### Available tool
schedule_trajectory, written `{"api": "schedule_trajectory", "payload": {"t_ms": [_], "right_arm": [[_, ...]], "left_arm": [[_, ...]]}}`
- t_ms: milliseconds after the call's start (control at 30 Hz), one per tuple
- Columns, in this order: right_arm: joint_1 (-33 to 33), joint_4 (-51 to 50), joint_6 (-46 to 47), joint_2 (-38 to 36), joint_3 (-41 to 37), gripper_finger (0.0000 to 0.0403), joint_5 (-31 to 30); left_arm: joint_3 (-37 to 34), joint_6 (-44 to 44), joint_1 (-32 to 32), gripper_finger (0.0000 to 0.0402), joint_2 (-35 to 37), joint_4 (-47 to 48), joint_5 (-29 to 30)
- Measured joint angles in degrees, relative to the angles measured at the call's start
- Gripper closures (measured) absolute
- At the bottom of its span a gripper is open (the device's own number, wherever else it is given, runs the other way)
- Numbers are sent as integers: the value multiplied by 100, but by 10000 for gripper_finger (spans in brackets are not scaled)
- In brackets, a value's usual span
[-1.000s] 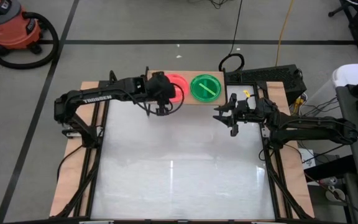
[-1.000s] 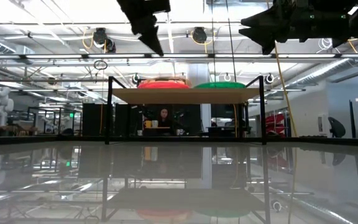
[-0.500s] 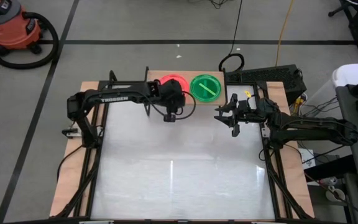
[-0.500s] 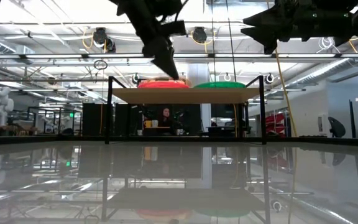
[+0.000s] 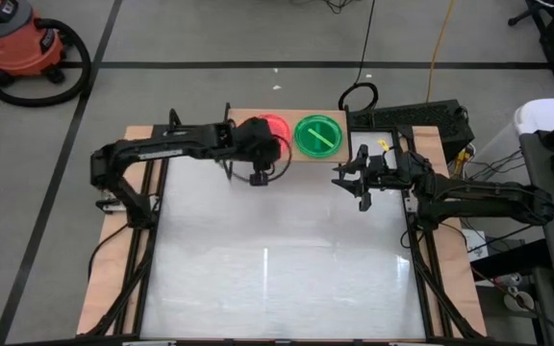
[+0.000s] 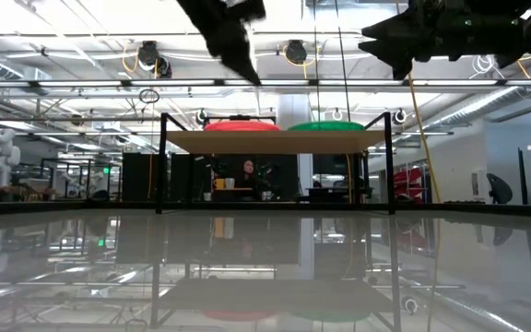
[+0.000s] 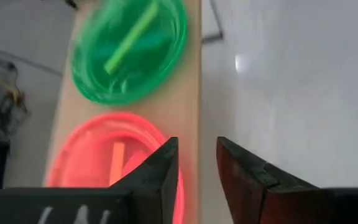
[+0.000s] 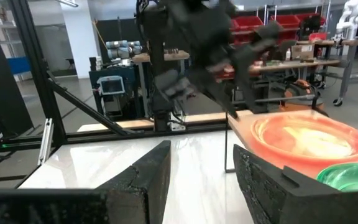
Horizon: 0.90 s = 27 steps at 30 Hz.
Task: Place and stack plates onto a shelf
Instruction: Return to Home Position
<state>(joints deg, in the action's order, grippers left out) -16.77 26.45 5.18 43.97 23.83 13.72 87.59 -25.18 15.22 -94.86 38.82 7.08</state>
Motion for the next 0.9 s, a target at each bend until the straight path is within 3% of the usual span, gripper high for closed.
{"api": "schedule_trajectory", "payload": {"t_ms": [167,267,367,600,900], "right_arm": [[2,-259,-155,-496,-2,248,0],[2,-927,-453,-1017,-2,257,-50],[2,-1647,-542,-1602,-2,284,-423],[0,-2796,-623,-2808,-2,393,-772],[2,-3193,-889,-3528,-5,402,-378]], "left_arm": [[0,239,-316,339,803,48,-11],[-73,467,-469,383,1343,23,-245],[-452,689,-635,395,1939,-251,-414],[-2451,1041,-1081,397,3781,-1635,-559],[-5054,1345,-1614,398,6162,-3295,-592]]}}
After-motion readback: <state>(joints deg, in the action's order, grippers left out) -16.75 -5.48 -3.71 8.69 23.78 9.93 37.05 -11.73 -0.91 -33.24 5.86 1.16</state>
